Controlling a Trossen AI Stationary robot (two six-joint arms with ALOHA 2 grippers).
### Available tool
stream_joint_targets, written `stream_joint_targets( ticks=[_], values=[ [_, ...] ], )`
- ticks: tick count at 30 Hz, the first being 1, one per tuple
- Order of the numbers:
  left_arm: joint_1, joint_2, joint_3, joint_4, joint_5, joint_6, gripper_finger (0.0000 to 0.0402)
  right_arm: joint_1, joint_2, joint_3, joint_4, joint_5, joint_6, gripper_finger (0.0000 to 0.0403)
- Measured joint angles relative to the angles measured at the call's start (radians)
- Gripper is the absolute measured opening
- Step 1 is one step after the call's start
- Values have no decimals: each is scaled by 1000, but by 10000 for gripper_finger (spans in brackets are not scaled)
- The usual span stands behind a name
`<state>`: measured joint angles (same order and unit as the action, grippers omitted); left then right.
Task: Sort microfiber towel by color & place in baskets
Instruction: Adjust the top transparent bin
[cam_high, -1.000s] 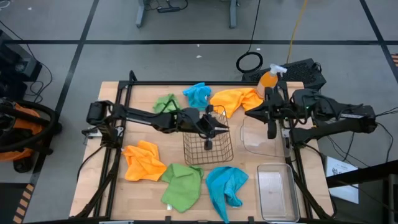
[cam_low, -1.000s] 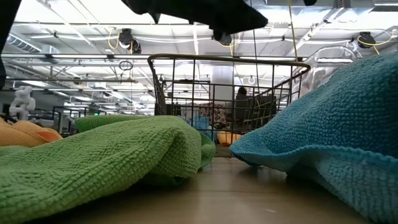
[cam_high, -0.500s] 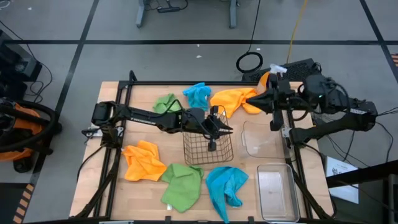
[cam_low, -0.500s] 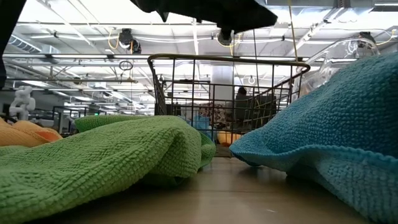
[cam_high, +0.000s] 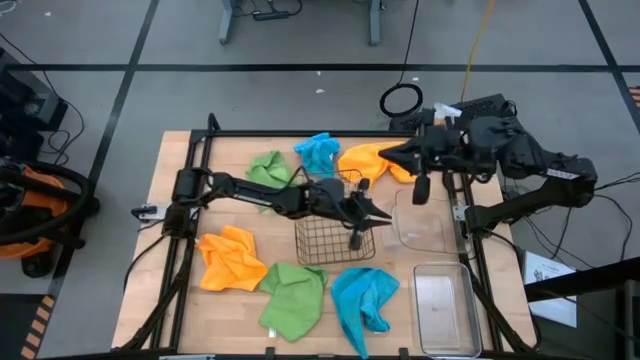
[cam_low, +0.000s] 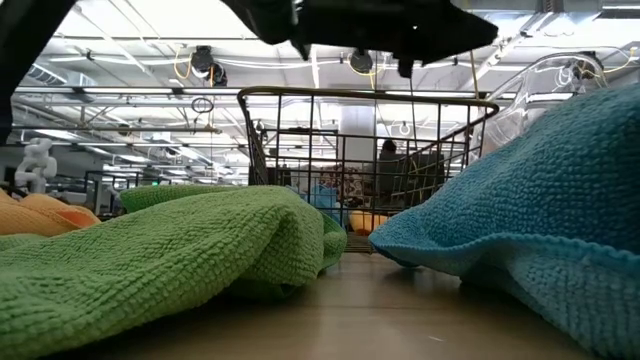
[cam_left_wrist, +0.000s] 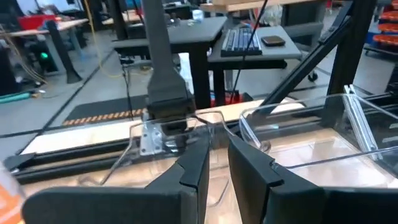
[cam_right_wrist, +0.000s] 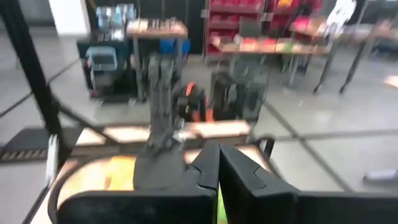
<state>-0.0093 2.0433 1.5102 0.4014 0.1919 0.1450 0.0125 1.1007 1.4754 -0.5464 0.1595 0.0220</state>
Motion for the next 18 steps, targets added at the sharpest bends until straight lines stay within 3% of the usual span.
stream_joint_targets(
  ticks=[8, 18],
  values=[
    [-14, 62, 195, -146, 44, 55, 68, 39, 1, -10, -194, -5, 47, 0],
    [6, 207, 426, -430, 48, 72, 39, 42, 19, -19, -84, -4, 8, 0]
  ],
)
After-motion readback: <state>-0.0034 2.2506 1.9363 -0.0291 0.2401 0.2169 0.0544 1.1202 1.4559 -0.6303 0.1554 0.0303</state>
